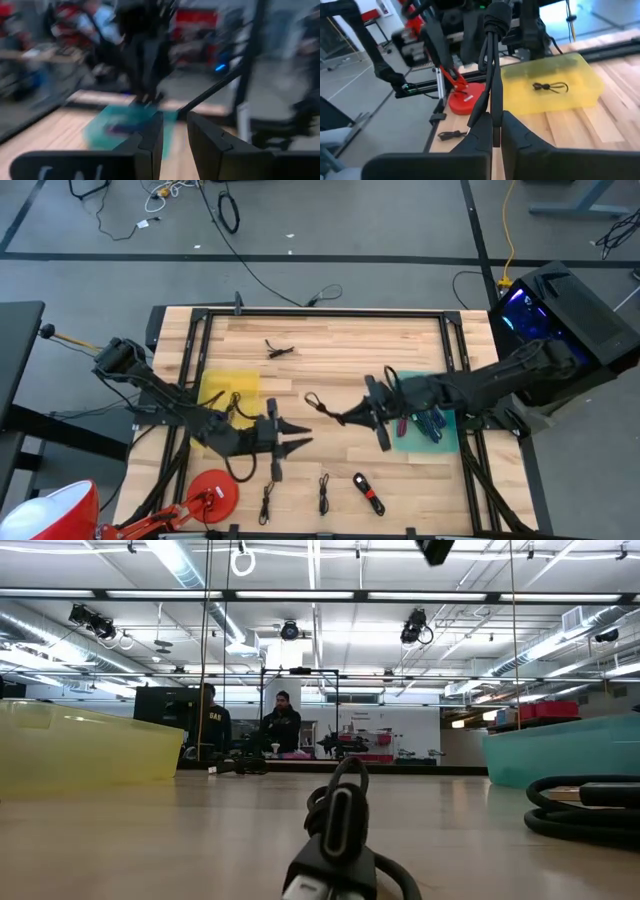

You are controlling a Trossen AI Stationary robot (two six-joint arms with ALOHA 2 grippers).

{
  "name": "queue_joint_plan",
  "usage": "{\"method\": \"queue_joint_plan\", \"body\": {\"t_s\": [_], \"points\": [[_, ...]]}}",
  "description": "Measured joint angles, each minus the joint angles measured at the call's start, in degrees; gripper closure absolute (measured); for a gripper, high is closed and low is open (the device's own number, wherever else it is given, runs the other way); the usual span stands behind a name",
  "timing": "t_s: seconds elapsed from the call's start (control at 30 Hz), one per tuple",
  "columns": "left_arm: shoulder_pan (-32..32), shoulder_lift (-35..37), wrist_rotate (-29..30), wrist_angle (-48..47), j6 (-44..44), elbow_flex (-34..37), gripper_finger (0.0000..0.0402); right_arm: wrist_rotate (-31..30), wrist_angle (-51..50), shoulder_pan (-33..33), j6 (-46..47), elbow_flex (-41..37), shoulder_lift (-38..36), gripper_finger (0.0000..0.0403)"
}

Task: Pick & Place USB Port
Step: Put the black charger cable into the yellow bin

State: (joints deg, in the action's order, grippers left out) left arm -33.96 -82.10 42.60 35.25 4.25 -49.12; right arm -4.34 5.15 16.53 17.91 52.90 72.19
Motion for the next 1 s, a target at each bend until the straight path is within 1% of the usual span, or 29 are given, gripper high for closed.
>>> {"method": "queue_joint_plan", "body": {"t_s": [0.07, 0.13, 0.2, 0.3, 0.37, 0.53, 0.67, 0.87, 1.0], "points": [[0.6, 0.0, -4.8, 4.6, -2.7, 0.0, 0.031, -2.9, 0.1, 2.4, -0.7, 0.0, -0.4, 0.0394], [1.2, 0.0, -8.2, 7.5, -4.5, 0.0, 0.031, -5.4, 0.3, 4.1, -0.8, 0.0, -0.4, 0.0394], [2.0, 0.0, -9.2, 8.8, -4.9, 0.0, 0.031, -7.1, 1.0, 5.4, -1.3, 0.0, -0.3, 0.0394], [3.3, 0.0, -9.6, 9.0, -4.9, 0.0, 0.031, -8.1, 2.4, 6.7, -2.4, 0.0, -0.1, 0.0394], [4.3, 0.0, -11.2, 9.2, -4.7, 0.0, 0.031, -8.9, 3.1, 7.0, -2.8, 0.0, -0.1, 0.0394], [6.4, 0.0, -16.2, 10.0, -3.4, 0.0, 0.031, -9.8, 5.5, 7.7, -3.4, 0.0, 0.8, 0.0394], [7.7, -0.7, -19.6, 11.6, -2.9, 0.0, 0.031, -9.8, 7.8, 7.8, -3.7, 0.0, 2.9, 0.0394], [9.3, -3.4, -20.5, 15.1, -2.1, 0.0, 0.031, -8.9, 11.4, 7.7, -3.6, 0.0, 6.2, 0.0394], [10.1, -4.6, -21.6, 16.7, -1.8, 0.0, 0.031, -9.0, 11.4, 7.6, -3.6, 0.0, 6.7, 0.0396]]}}
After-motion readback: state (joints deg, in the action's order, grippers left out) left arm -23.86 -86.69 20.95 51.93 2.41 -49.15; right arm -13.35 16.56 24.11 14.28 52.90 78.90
